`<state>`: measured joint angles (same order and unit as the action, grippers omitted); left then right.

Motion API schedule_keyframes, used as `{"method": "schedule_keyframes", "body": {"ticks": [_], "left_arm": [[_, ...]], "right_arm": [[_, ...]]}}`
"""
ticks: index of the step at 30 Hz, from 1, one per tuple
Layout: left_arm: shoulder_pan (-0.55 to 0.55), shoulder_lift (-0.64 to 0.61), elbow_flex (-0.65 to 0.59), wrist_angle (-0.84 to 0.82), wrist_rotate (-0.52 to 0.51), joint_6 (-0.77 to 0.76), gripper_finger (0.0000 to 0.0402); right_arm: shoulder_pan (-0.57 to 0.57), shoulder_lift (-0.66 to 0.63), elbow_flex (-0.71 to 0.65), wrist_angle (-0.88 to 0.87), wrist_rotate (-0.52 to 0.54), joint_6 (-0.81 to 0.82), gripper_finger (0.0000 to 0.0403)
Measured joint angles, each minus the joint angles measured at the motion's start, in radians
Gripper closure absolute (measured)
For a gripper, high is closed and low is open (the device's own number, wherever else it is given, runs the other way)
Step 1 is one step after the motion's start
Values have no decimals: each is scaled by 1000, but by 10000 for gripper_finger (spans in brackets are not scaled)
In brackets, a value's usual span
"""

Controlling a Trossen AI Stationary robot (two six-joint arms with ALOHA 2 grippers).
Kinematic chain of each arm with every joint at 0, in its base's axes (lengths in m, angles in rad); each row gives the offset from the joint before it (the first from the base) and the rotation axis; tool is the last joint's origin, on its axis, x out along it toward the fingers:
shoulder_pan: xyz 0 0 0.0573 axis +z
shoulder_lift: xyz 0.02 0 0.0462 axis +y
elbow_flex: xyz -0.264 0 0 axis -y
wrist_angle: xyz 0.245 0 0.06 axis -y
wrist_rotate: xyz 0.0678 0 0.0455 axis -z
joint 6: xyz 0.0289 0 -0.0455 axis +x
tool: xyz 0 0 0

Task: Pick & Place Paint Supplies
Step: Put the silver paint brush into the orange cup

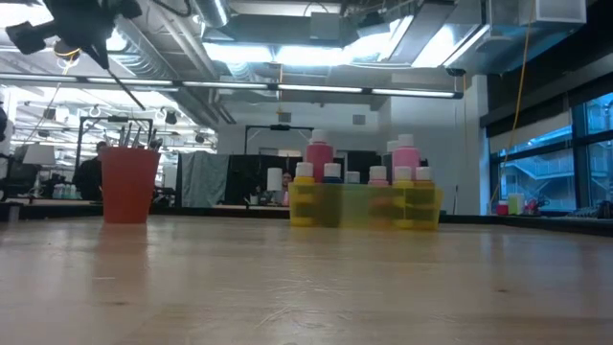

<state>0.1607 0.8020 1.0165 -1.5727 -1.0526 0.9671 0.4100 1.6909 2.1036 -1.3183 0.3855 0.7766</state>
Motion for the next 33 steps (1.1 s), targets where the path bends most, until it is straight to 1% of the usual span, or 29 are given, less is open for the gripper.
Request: {"method": "schedule_keyframes", "body": {"ticks": [3,10,15,20,22,24,29,33], "left_arm": [[-40,15,-31,1,-30,26,400],[-149,102,-47,2,-43,43,400],[-210,168,-47,3,25,15,400],[-216,185,-47,3,36,0,400],[-206,185,-47,2,71,-1,400],[-199,185,-66,3,85,-4,400],[-184,185,-156,2,87,-1,400],[-183,185,-210,1,36,11,400]], "right_arm": [[-13,4,0,0,-28,23,142],[-17,16,0,2,-50,27,142],[-17,21,0,2,-50,27,142],[-16,27,0,2,-50,27,142],[-16,29,0,2,-49,27,142],[-16,32,0,0,-50,24,142],[-16,32,0,1,-50,23,142],[-11,32,0,1,-48,20,142]]}}
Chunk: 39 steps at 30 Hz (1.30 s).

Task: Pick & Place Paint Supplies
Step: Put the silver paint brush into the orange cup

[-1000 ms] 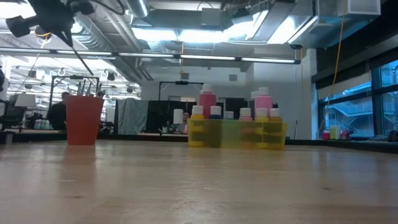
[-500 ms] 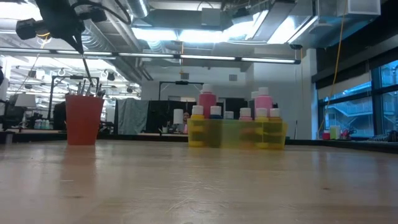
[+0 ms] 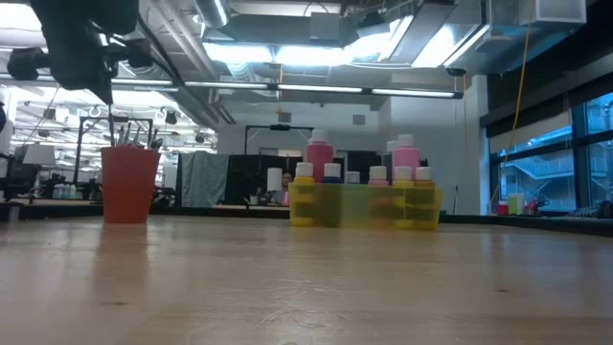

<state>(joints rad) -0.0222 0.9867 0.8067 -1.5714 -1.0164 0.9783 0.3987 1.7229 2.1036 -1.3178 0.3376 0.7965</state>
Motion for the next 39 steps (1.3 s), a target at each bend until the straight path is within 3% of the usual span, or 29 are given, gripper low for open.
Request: {"method": "schedule_keyframes", "body": {"ticks": [5,13,18,31,39], "left_arm": [[-3,0,15,6,-52,-11,400],[-4,0,19,67,-9,-14,400],[-18,0,19,102,-13,105,400],[-74,32,20,110,41,78,394],[-82,46,20,114,42,74,367]], "right_arm": [[2,0,0,0,1,-1,142],[6,0,0,-1,1,-1,142],[13,0,0,-1,1,-1,142],[15,0,0,0,1,-1,142],[15,0,0,-1,1,-1,142]]}}
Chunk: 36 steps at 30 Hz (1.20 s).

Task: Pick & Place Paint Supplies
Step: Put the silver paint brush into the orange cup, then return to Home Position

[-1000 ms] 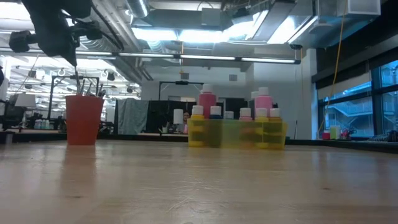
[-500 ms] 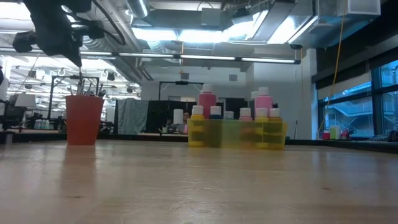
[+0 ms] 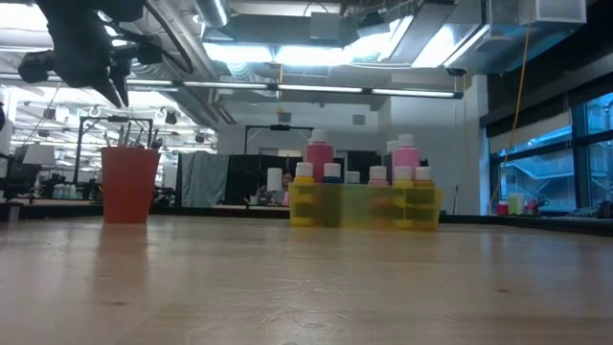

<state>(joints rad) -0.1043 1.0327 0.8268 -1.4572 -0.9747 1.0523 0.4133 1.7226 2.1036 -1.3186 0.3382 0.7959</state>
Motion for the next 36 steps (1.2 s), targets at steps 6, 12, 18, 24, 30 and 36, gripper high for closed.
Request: {"method": "schedule_keyframes", "body": {"ticks": [6,12,18,24,30,36], "left_arm": [[0,0,0,6,4,-1,335],[0,0,20,25,4,-12,304],[0,0,126,25,6,-176,291],[0,-1,255,23,85,-474,292],[2,-8,347,-13,161,-657,295],[81,-28,350,-59,157,-797,318]], "right_arm": [[0,0,0,-1,0,0,142],[0,0,0,-1,-3,0,142],[1,-1,0,-1,-10,-45,151],[1,-45,0,-24,-9,-102,230],[-14,-132,0,-177,51,-120,368],[-46,-264,-2,-249,108,-195,397]]}}
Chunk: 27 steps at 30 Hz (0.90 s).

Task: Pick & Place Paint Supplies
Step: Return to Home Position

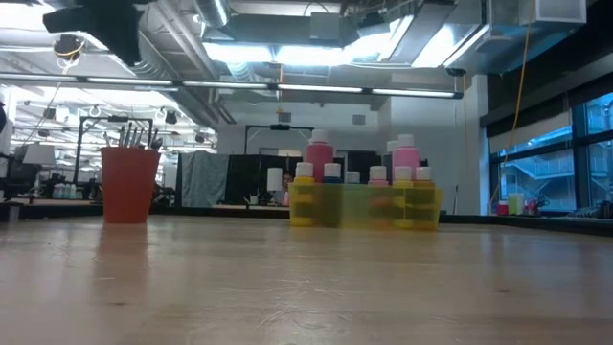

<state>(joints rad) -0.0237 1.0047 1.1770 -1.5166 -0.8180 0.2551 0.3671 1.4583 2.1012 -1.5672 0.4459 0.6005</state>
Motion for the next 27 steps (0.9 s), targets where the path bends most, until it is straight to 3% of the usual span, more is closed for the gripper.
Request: {"method": "schedule_keyframes", "body": {"ticks": [5,10,14,21,27], "left_arm": [[82,-55,0,-56,87,-121,391],[135,-205,-1,-6,168,-195,399],[151,-371,-1,123,193,-288,400],[150,-669,-95,488,306,-314,400],[150,-868,-234,617,423,-306,400]], "right_arm": [[-23,-146,-3,-4,56,-105,400],[-32,-318,-11,-4,123,-216,401],[-32,-466,-96,-4,188,-214,401],[-32,-725,-454,132,262,-91,401],[-32,-910,-889,508,268,-241,402]]}}
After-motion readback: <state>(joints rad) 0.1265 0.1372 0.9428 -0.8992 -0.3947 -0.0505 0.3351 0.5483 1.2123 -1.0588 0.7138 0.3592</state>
